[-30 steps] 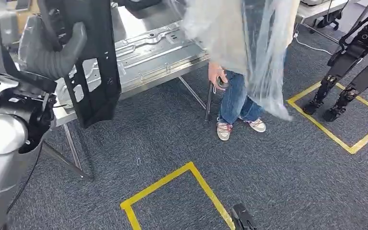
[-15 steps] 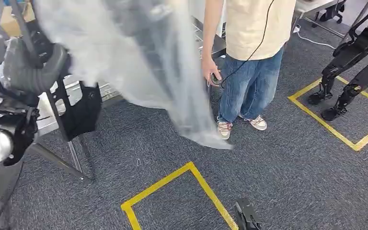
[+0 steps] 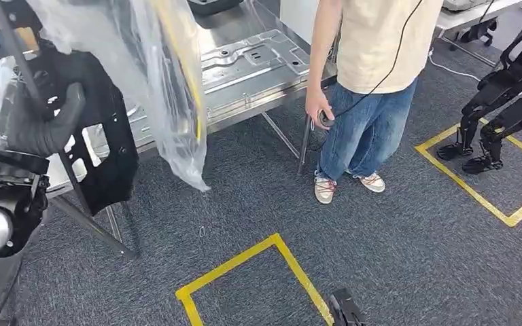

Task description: Take the parts from the cabinet and place them on the table.

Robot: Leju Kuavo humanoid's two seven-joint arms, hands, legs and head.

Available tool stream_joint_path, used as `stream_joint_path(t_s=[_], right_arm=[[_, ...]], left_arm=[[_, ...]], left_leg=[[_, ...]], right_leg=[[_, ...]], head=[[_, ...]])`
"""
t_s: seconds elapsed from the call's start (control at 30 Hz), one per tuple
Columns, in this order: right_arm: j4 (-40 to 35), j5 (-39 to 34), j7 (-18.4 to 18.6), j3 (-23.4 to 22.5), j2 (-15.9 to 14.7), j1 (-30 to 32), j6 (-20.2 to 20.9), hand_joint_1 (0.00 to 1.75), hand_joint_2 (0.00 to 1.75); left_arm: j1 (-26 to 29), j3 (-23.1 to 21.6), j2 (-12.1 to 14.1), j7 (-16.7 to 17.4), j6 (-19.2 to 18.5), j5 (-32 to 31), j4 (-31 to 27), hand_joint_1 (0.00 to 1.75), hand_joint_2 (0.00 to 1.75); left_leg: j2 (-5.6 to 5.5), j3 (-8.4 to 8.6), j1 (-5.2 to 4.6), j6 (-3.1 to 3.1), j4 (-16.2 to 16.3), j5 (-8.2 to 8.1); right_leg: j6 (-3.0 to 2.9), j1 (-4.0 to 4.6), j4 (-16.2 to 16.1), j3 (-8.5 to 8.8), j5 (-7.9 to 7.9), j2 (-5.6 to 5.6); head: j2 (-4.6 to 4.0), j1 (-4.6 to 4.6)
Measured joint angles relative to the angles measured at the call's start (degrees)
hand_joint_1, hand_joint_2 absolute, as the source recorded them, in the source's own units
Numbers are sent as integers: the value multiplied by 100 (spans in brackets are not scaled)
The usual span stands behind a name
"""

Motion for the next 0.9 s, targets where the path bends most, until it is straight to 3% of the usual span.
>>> stream_joint_path(t_s=[0.03, 0.17, 0.2, 0.23, 0.33, 0.37, 0.4, 0.43, 0.5, 0.53, 0.57, 0.67, 0.73, 0.77, 0.83, 0.87, 0.9], right_arm=[[0, 2, 0, 2, 0, -10, 0, 0, 0], [0, 0, 35, 22, 4, -37, 7, 0, 0], [0, -5, 46, 26, 6, -38, 7, 0, 0], [0, -5, 50, 33, 6, -39, 7, 0, 0], [0, -16, 52, 46, 4, -34, 4, 0, 0], [0, -29, 61, 55, 4, -32, 7, 0, 0], [0, -48, 68, 61, 4, -32, 9, 0, 0], [0, -53, 68, 72, 4, -33, 9, 0, 0], [0, -59, 72, 96, 4, -37, 9, 0, 0], [0, -64, 77, 98, 4, -38, 11, 0, 0], [0, -68, 79, 98, 4, -46, 22, 0, 0], [0, -101, 87, 103, 4, -46, 24, 0, 0], [0, -101, 92, 101, 2, -61, 24, 0, 0], [0, -101, 92, 103, 4, -63, 24, 0, 0], [0, -107, 107, 103, 6, -53, 35, 0, 0], [0, -112, 109, 105, 13, -45, 48, 0, 0], [0, -116, 111, 107, 13, -38, 48, 0, 0]], left_arm=[[-4, 13, 0, -2, -2, 0, -2, 175, 175], [3, 55, 0, -11, -50, 6, -17, 175, 175], [7, 77, 0, -11, -59, 7, -17, 175, 175], [6, 96, 0, -11, -72, 7, -20, 175, 175], [18, 127, 0, -13, -76, 7, -28, 175, 175], [38, 127, 0, -13, -90, 9, -28, 175, 175], [46, 127, 0, -13, -105, 7, -28, 175, 175], [40, 127, 0, -13, -118, 7, -28, 175, 175], [2, 138, 0, -15, -138, 7, -31, 175, 175], [-31, 140, 0, -15, -149, 7, -31, 175, 175], [-65, 142, 0, -22, -175, 7, -31, 175, 175], [-72, 144, 0, -31, -201, 2, -30, 175, 175], [-99, 151, 0, -31, -219, -4, -31, 175, 175], [-126, 151, 0, -31, -221, -9, -31, 175, 175], [-143, 149, 0, -31, -238, -13, -31, 175, 175], [-139, 144, 0, -26, -243, -13, -29, 175, 175], [-138, 142, 0, -13, -245, -15, -28, 175, 175]], left_leg=[[-2, -17, -36, -46, 29, -40], [-9, -14, -21, -95, 21, -52], [-7, -49, -4, -118, 71, -102], [15, -117, 3, -132, 255, -226], [30, -799, 6, -181, 1660, -814], [32, -1001, 8, -190, 1988, -862], [33, -1041, 9, -193, 1977, -771], [35, -951, 9, -192, 1705, -571], [56, -464, 9, -153, 605, 3], [85, -287, 5, -122, 157, 131], [79, -205, -49, -110, 50, 79], [57, -220, -75, -53, 65, 74], [58, -123, -20, 7, -13, 99], [67, -105, -19, 56, -13, 80], [68, -73, -32, 95, -12, 55], [67, -59, -40, 108, -11, 42], [63, -44, -41, 113, -11, 29]], right_leg=[[-15, 11, -241, 144, -44, 9], [-128, 60, -255, 117, -50, 14], [-165, 29, -277, 134, -34, 5], [-184, 27, -276, 144, -41, 4], [-229, 36, -274, 151, -61, 10], [-234, 39, -273, 152, -66, 13], [-237, 40, -273, 159, -70, 14], [-238, 40, -273, 168, -80, 19], [-218, 38, -273, 217, -107, 26], [-200, 41, -279, 221, -118, 28], [-174, 84, -259, 203, -134, 30], [-90, 53, -300, 221, -125, 18], [-38, 50, -160, 200, -212, 12], [-25, 58, 166, 45, -380, 13], [-2, 57, 1166, -482, -783, 12], [8, 57, 1564, -715, -886, 12], [13, 55, 1692, -831, -858, 11]], head=[[-2, 0], [0, -9], [0, -6], [0, -9], [0, -15], [0, -15], [0, -15], [0, -15], [0, -17], [0, -17], [0, -15], [0, -13], [0, -9], [0, -6], [0, -4], [0, -2], [0, -2]])
